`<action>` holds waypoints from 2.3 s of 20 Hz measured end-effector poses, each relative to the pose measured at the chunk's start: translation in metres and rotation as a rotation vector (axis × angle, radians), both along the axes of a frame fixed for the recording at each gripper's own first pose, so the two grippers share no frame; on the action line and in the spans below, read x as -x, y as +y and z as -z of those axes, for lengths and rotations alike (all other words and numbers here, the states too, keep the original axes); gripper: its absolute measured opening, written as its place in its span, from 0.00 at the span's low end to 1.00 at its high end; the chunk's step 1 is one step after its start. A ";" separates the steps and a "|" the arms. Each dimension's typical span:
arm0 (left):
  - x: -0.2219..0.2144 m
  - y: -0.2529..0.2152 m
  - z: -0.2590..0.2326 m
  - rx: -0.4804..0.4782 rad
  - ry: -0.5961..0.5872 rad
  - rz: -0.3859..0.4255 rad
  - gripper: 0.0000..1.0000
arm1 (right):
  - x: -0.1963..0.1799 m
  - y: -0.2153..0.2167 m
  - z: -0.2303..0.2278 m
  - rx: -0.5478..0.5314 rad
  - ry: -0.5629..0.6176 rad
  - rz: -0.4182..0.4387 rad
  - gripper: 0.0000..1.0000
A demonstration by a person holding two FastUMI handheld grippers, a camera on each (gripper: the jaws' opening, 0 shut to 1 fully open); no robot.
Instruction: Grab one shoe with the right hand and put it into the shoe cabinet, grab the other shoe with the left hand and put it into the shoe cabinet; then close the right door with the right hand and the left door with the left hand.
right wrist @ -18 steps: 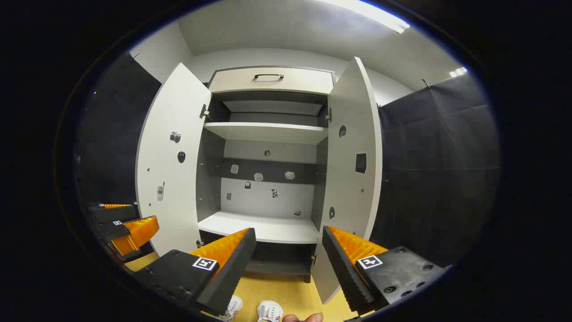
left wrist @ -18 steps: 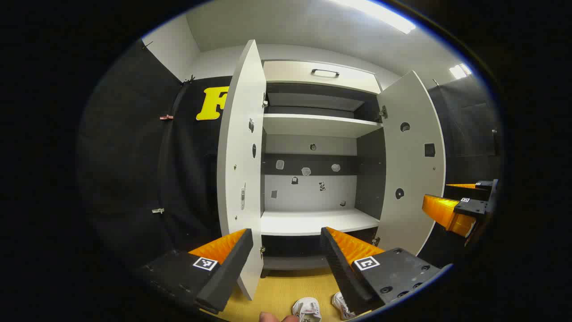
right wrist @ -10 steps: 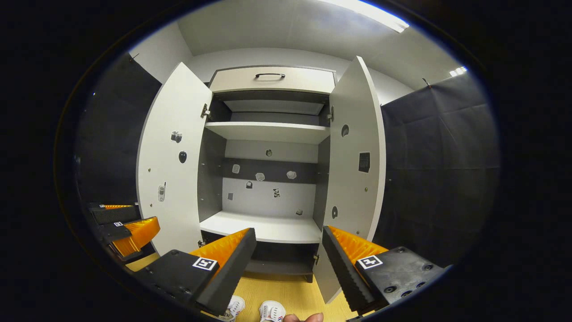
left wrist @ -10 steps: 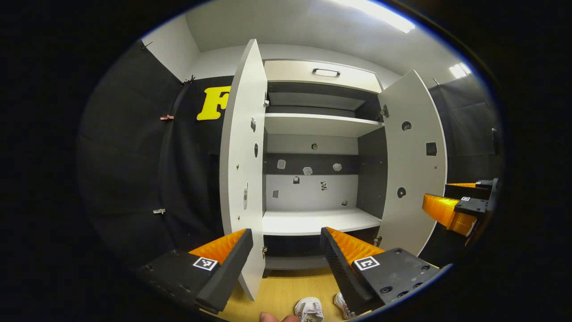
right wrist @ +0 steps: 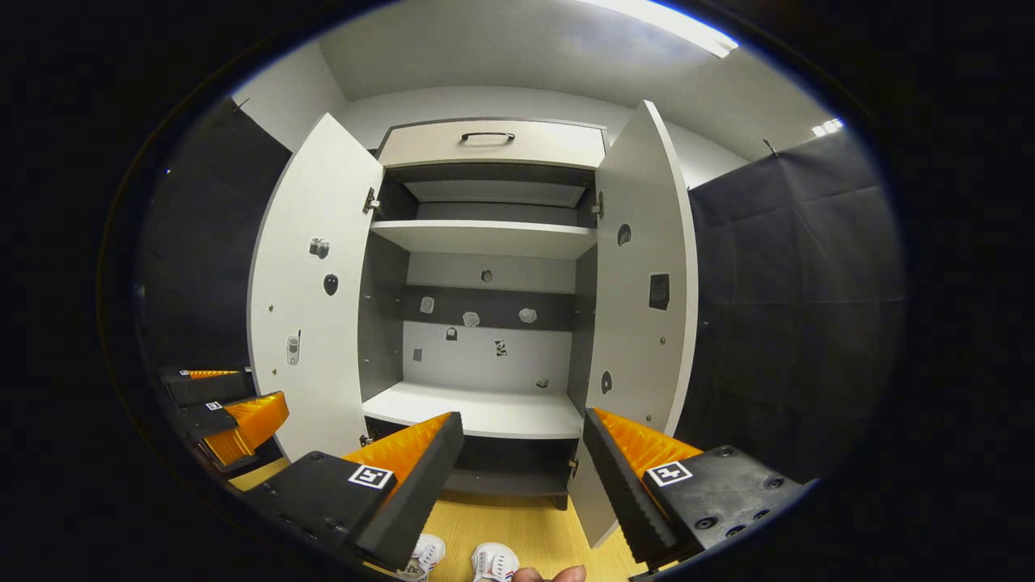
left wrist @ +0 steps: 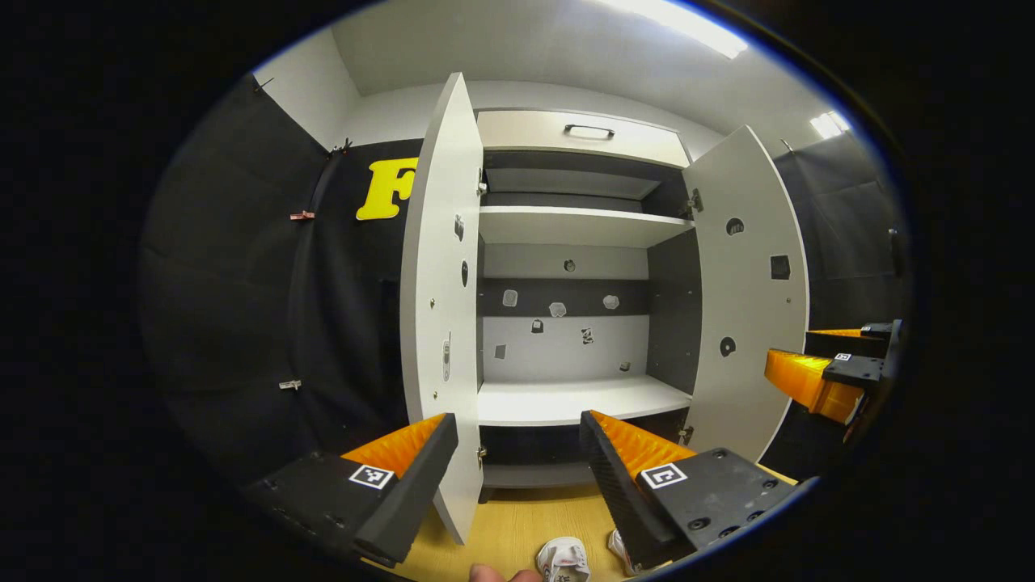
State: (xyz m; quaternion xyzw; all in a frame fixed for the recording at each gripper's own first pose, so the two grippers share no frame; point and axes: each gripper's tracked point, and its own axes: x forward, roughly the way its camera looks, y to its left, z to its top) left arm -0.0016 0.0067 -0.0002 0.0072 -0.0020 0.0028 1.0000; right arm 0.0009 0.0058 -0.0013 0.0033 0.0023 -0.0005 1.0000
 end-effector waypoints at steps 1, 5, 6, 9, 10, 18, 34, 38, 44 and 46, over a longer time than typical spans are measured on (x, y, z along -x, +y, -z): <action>0.001 0.000 -0.001 0.000 -0.002 0.002 0.94 | 0.001 0.000 0.000 -0.001 0.001 -0.002 0.98; 0.004 -0.001 -0.003 -0.003 -0.009 0.006 0.94 | 0.005 0.004 0.008 -0.012 0.024 -0.011 0.98; 0.005 -0.001 -0.003 -0.004 -0.010 0.005 0.94 | 0.007 0.006 0.014 -0.017 0.041 -0.017 0.98; 0.008 0.002 -0.002 -0.002 -0.012 0.002 0.94 | 0.013 0.014 0.050 -0.033 0.123 -0.041 0.98; 0.008 0.003 -0.001 0.001 -0.011 0.001 0.94 | 0.017 0.018 0.070 -0.033 0.166 -0.052 0.98; 0.015 0.017 0.004 -0.010 -0.007 -0.023 0.94 | 0.060 0.050 0.255 -0.043 0.562 -0.144 0.98; 0.030 0.045 0.039 -0.032 0.046 -0.088 0.94 | 0.068 0.070 0.497 -0.142 0.905 -0.068 0.40; 0.028 0.051 0.049 -0.035 0.060 -0.109 0.94 | 0.039 0.077 0.505 -0.104 0.841 -0.065 0.40; 0.018 0.058 0.055 -0.058 0.062 -0.111 0.94 | 0.018 0.074 0.512 -0.018 0.795 -0.096 0.11; 0.014 0.058 0.057 -0.052 0.066 -0.102 0.94 | 0.016 0.075 0.504 -0.035 0.818 -0.111 0.05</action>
